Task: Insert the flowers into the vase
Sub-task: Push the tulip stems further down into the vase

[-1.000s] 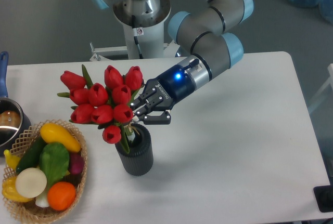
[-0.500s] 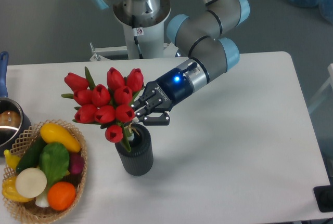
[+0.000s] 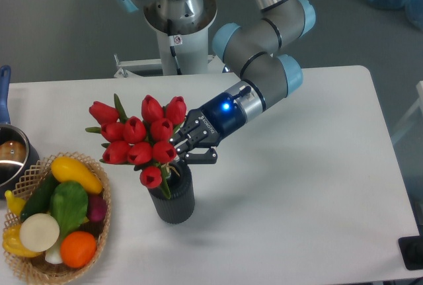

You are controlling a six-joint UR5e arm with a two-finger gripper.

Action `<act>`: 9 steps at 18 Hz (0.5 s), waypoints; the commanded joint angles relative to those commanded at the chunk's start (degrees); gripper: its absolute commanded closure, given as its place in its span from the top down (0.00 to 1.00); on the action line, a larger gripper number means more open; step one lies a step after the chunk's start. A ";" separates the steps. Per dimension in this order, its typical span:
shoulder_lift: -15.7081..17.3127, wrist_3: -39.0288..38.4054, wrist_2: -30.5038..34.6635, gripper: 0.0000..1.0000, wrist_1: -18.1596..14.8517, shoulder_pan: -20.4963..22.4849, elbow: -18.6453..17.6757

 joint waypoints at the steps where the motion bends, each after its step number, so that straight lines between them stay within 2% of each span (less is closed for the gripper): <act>1: -0.26 0.52 0.00 0.09 0.00 0.00 -0.09; 9: -1.67 1.50 0.00 0.10 -0.09 0.17 -0.09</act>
